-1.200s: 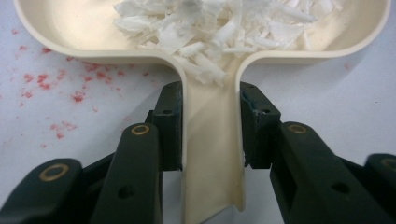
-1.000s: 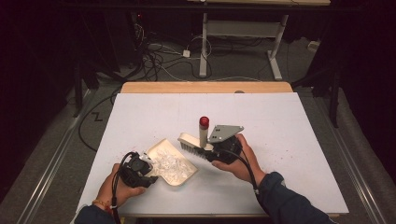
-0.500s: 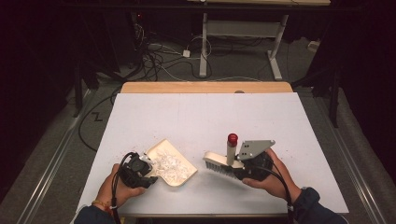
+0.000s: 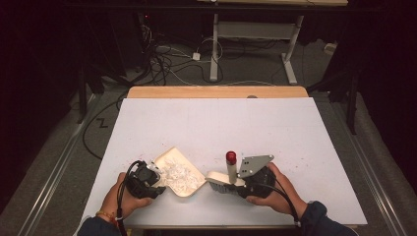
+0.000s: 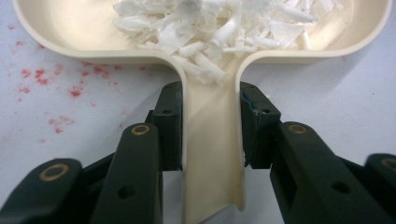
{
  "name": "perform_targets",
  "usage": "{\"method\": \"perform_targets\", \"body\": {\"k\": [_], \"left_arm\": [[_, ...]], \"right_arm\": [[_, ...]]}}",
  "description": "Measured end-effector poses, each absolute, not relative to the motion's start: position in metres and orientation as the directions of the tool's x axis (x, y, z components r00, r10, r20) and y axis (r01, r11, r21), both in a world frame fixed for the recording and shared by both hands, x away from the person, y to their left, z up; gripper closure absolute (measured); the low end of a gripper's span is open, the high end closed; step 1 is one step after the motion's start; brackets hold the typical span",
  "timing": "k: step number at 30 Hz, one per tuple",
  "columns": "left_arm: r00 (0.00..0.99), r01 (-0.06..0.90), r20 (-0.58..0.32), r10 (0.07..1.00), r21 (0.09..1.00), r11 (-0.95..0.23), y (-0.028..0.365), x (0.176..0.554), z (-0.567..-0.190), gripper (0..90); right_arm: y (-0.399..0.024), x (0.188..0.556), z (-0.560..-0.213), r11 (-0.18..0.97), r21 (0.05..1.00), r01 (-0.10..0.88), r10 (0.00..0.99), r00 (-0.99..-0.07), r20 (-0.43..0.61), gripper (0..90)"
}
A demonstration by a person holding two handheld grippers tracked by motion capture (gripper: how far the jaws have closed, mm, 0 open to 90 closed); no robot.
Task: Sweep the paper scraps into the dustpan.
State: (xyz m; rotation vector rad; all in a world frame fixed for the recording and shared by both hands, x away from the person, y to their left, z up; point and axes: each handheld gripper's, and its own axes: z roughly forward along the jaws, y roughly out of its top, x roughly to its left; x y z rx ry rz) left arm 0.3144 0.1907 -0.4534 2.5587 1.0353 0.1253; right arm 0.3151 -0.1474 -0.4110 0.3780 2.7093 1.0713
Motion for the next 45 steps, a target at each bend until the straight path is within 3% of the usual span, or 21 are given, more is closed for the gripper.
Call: {"method": "perform_targets", "body": {"k": [14,22,33,40,45], "left_arm": [[0.729,0.649,-0.053,0.683,0.371,-0.664,0.191,0.313,-0.453,62.8],[0.732,0.651,-0.048,0.680,0.343,-0.677,0.189,0.312,-0.451,62.8],[0.720,0.674,-0.057,0.692,0.298,-0.676,0.185,0.311,-0.445,62.9],[0.728,0.673,-0.046,0.684,0.239,-0.700,0.179,0.312,-0.443,62.9],[0.731,0.670,-0.048,0.681,0.243,-0.702,0.179,0.312,-0.443,62.9]], "right_arm": [[-0.148,0.339,-0.398,0.626,0.759,0.179,0.424,-0.895,-0.139,67.4],[-0.143,0.343,-0.415,0.651,0.729,0.212,0.494,-0.847,-0.195,67.3],[-0.115,0.328,-0.427,0.674,0.719,0.170,0.435,-0.878,-0.201,66.9],[-0.116,0.326,-0.427,0.668,0.722,0.181,0.440,-0.878,-0.187,66.7],[-0.114,0.324,-0.427,0.658,0.729,0.190,0.433,-0.887,-0.160,66.6]]}}
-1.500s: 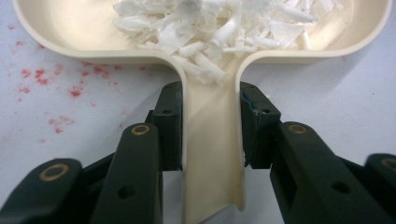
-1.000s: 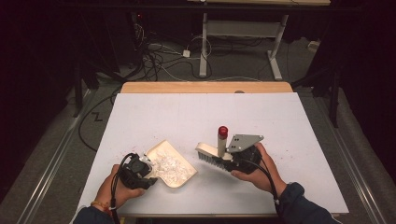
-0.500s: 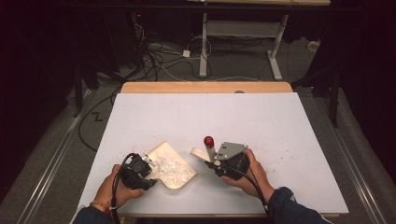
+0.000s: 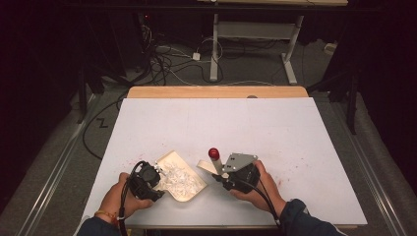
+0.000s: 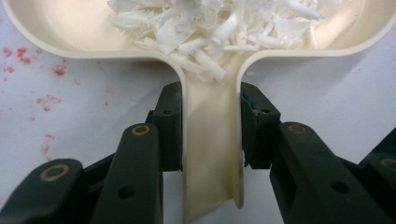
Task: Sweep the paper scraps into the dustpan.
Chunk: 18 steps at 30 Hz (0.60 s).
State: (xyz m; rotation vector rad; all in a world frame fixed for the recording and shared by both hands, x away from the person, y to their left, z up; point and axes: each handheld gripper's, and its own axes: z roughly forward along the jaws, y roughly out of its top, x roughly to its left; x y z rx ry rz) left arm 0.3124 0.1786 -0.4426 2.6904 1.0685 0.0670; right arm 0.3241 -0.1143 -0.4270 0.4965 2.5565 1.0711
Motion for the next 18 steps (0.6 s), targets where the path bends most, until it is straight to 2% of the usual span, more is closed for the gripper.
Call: {"method": "perform_targets", "body": {"k": [8,12,18], "left_arm": [[0.732,0.668,-0.051,0.679,0.248,-0.701,0.179,0.313,-0.443,62.9],[0.731,0.669,-0.053,0.680,0.250,-0.700,0.179,0.313,-0.444,62.9],[0.730,0.670,-0.055,0.681,0.251,-0.698,0.179,0.313,-0.445,62.9]], "right_arm": [[-0.111,0.319,-0.420,0.574,0.799,0.182,0.373,-0.926,-0.057,67.4],[-0.114,0.317,-0.408,0.565,0.812,0.146,0.384,-0.918,-0.103,67.4],[-0.120,0.327,-0.407,0.570,0.807,0.157,0.432,-0.893,-0.131,67.4]]}}
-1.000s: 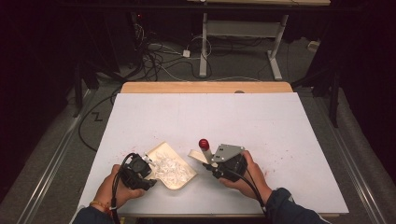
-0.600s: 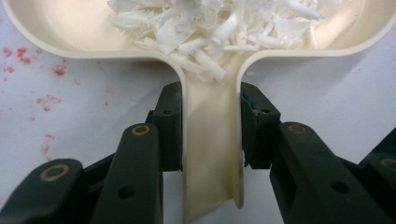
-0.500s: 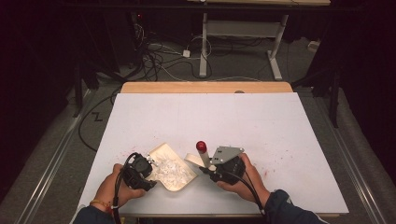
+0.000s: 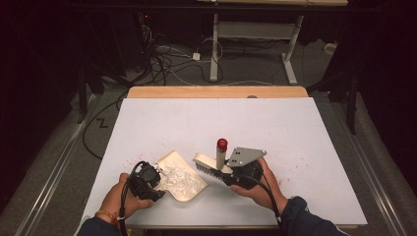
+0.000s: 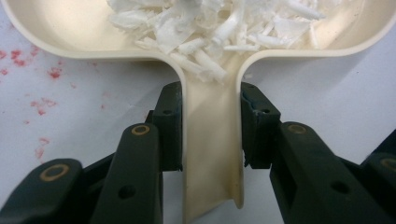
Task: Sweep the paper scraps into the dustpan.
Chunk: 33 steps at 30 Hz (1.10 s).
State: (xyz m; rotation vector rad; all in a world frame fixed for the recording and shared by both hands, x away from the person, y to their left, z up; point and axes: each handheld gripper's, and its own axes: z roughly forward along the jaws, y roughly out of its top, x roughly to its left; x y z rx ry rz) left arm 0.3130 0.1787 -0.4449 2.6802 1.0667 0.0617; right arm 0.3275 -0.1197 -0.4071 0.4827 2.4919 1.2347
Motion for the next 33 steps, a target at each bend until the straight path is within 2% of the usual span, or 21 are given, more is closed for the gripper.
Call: {"method": "perform_targets", "body": {"k": [4,9,15,19,23,33], "left_arm": [[0.731,0.670,-0.056,0.680,0.250,-0.699,0.179,0.313,-0.445,62.9],[0.727,0.674,-0.062,0.684,0.253,-0.694,0.179,0.313,-0.447,62.8],[0.725,0.675,-0.062,0.685,0.258,-0.691,0.180,0.313,-0.447,62.8],[0.724,0.676,-0.061,0.687,0.264,-0.689,0.180,0.313,-0.447,62.8],[0.719,0.680,-0.064,0.692,0.270,-0.682,0.180,0.313,-0.448,62.8],[0.693,0.700,-0.070,0.717,0.303,-0.647,0.180,0.316,-0.449,62.7]], "right_arm": [[-0.117,0.337,-0.413,0.589,0.792,0.158,0.465,-0.868,-0.173,67.4],[-0.107,0.344,-0.426,0.626,0.764,0.155,0.460,-0.865,-0.201,67.4],[-0.096,0.331,-0.428,0.629,0.767,0.125,0.361,-0.921,-0.146,67.3],[-0.104,0.327,-0.418,0.589,0.799,0.118,0.319,-0.943,-0.096,67.4],[-0.124,0.329,-0.403,0.567,0.815,0.117,0.360,-0.926,-0.118,67.4],[-0.188,0.338,-0.386,0.540,0.819,0.193,0.481,-0.869,-0.112,67.3]]}}
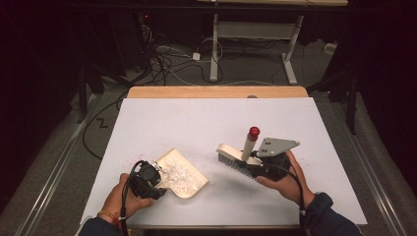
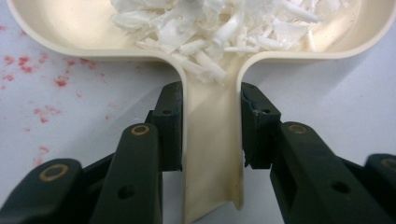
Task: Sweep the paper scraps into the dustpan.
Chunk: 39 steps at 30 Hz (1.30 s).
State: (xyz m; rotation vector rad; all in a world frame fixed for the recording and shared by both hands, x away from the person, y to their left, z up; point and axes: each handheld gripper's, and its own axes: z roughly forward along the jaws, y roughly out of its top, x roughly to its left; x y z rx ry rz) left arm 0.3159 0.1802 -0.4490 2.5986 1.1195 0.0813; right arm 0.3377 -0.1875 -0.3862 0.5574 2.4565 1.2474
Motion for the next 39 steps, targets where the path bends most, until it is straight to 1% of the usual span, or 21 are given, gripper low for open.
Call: {"method": "perform_targets", "body": {"k": [12,18,26,33,39], "left_arm": [[0.660,0.721,-0.073,0.747,0.340,-0.604,0.182,0.322,-0.451,62.5],[0.643,0.729,-0.068,0.763,0.361,-0.582,0.181,0.325,-0.452,62.5],[0.607,0.740,-0.069,0.792,0.413,-0.531,0.180,0.331,-0.455,62.5],[0.598,0.738,-0.070,0.798,0.437,-0.515,0.178,0.339,-0.456,62.5],[0.585,0.742,-0.072,0.808,0.448,-0.498,0.178,0.344,-0.457,62.5]], "right_arm": [[-0.261,0.323,-0.384,0.513,0.807,0.292,0.568,-0.820,-0.065,67.3],[-0.284,0.312,-0.387,0.507,0.799,0.323,0.593,-0.804,-0.051,67.3],[-0.298,0.303,-0.386,0.524,0.785,0.331,0.572,-0.820,-0.035,67.3],[-0.301,0.307,-0.390,0.585,0.737,0.338,0.531,-0.847,-0.032,67.3],[-0.308,0.311,-0.391,0.614,0.708,0.349,0.488,-0.873,0.006,67.3]]}}
